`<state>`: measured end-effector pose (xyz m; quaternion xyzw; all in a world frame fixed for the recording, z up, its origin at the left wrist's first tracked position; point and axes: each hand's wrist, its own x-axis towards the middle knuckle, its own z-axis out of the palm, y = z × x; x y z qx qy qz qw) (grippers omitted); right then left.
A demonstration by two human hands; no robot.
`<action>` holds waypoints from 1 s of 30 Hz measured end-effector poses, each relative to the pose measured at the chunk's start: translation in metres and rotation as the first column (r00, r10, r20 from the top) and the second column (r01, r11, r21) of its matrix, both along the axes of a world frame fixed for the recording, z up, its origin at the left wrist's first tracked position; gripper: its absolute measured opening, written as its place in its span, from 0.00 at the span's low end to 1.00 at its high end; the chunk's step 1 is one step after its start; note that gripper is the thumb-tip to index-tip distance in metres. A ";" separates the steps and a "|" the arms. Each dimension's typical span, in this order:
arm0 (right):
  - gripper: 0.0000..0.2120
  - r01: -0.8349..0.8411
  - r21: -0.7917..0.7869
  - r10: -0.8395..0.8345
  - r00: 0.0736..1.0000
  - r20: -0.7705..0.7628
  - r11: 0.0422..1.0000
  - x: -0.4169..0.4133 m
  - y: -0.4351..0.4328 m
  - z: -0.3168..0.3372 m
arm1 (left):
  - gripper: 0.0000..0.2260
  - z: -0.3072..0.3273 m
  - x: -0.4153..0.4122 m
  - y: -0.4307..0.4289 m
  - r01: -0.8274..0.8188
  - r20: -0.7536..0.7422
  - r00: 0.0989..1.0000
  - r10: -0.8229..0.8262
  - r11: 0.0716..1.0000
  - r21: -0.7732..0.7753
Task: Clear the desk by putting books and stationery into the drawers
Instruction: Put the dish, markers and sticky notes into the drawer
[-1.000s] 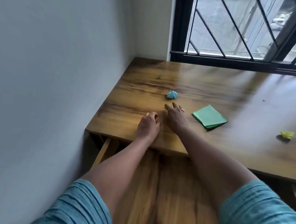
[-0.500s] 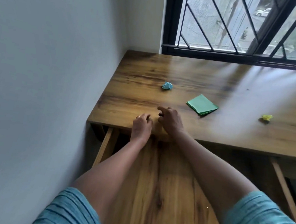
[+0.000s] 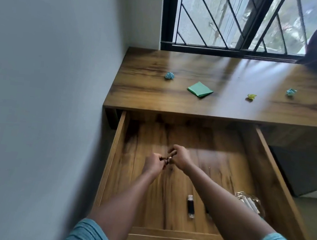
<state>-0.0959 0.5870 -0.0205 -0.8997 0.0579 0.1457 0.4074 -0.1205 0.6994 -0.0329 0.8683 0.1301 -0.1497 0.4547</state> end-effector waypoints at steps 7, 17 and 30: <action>0.10 0.345 0.169 -0.300 0.922 -0.246 0.923 -0.067 -0.005 -0.041 | 0.09 -0.026 -0.048 -0.007 0.061 -0.203 0.978 -0.048 0.996 0.059; 0.08 0.253 -0.028 -0.254 0.950 -0.183 0.967 -0.108 0.009 -0.064 | 0.08 -0.043 -0.086 -0.012 0.018 -0.195 0.980 0.031 0.970 0.244; 0.06 0.263 -0.063 -0.266 0.963 -0.045 0.963 -0.091 -0.005 -0.046 | 0.08 -0.025 -0.064 -0.011 -0.048 -0.119 0.988 0.100 0.925 0.377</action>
